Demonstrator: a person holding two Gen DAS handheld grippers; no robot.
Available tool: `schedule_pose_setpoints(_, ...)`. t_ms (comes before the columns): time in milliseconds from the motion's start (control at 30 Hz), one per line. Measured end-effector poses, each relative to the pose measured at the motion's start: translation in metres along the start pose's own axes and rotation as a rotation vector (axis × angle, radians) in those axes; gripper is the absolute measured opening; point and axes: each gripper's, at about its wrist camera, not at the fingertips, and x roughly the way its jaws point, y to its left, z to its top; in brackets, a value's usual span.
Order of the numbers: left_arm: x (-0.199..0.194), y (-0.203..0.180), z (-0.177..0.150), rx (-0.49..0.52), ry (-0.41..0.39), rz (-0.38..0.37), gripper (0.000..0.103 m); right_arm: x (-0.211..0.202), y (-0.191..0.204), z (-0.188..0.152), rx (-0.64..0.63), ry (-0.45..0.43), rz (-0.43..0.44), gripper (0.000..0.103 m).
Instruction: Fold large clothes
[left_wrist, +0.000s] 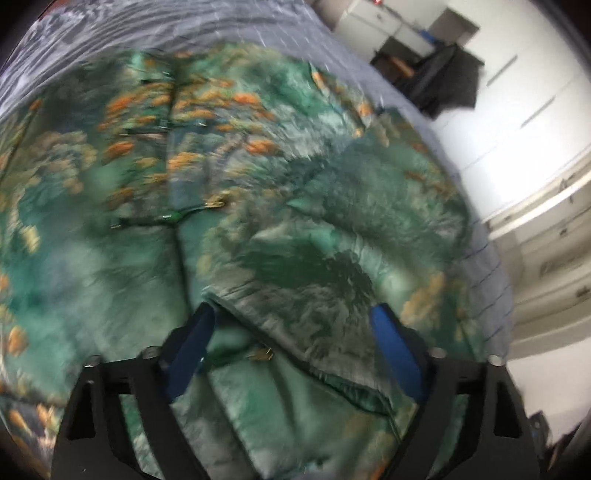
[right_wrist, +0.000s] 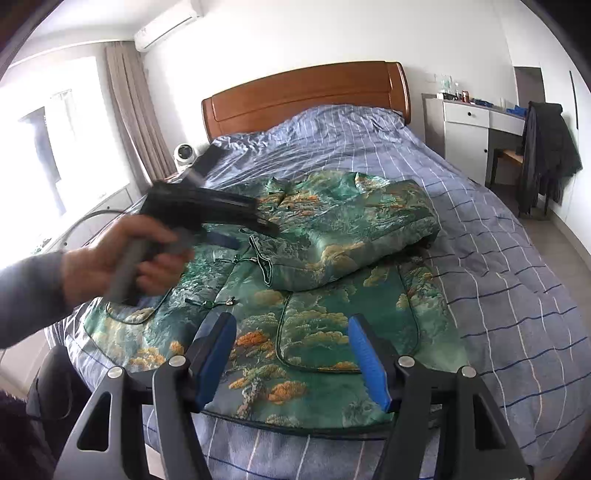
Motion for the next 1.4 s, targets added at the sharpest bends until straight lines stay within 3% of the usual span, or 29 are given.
schedule_pose_setpoints(33,0.006,-0.005,-0.001,0.017,0.007,0.041,0.077,-0.001,-0.002,-0.003,-0.007,-0.002,-0.011,0.065)
schedule_pose_setpoints(67,0.01,-0.007,-0.001,0.025,0.011,0.064,0.062,-0.001,-0.004,-0.005,-0.01,-0.001,-0.021,0.065)
schedule_pose_setpoints(100,0.012,-0.009,-0.003,0.029,0.009,0.089,0.037,-0.001,-0.007,-0.007,-0.008,0.002,-0.027,0.065)
schedule_pose_setpoints(200,0.009,0.0,-0.002,-0.024,-0.007,0.019,0.014,-0.002,-0.018,-0.009,0.02,-0.001,-0.038,0.065)
schedule_pose_setpoints(400,-0.025,0.023,0.03,-0.052,-0.135,0.073,0.01,0.003,-0.055,0.003,0.094,-0.012,-0.072,0.065)
schedule_pose_setpoints(533,-0.04,0.056,0.069,-0.082,-0.212,0.137,0.01,0.016,-0.077,0.032,0.061,-0.02,-0.095,0.065)
schedule_pose_setpoints(633,-0.025,0.076,0.085,-0.103,-0.21,0.176,0.01,0.054,-0.098,0.069,-0.028,-0.001,-0.172,0.065)
schedule_pose_setpoints(767,-0.005,0.08,0.092,-0.08,-0.197,0.204,0.01,0.117,-0.133,0.114,-0.021,0.066,-0.165,0.064)
schedule_pose_setpoints(967,0.008,0.089,0.077,-0.102,-0.201,0.195,0.01,0.219,-0.155,0.183,-0.059,0.15,-0.163,0.031)
schedule_pose_setpoints(1067,0.016,0.091,0.072,-0.086,-0.205,0.206,0.011,0.261,-0.168,0.203,0.04,0.192,-0.116,0.029)
schedule_pose_setpoints(1167,0.022,0.091,0.071,-0.081,-0.207,0.216,0.011,0.304,-0.177,0.207,0.118,0.251,-0.073,0.029)
schedule_pose_setpoints(1267,0.025,0.091,0.069,-0.072,-0.213,0.222,0.012,0.351,-0.19,0.189,0.207,0.378,-0.065,0.028)
schedule_pose_setpoints(1400,0.025,0.089,0.068,-0.053,-0.224,0.228,0.012,0.346,-0.189,0.18,0.238,0.341,-0.064,0.028)
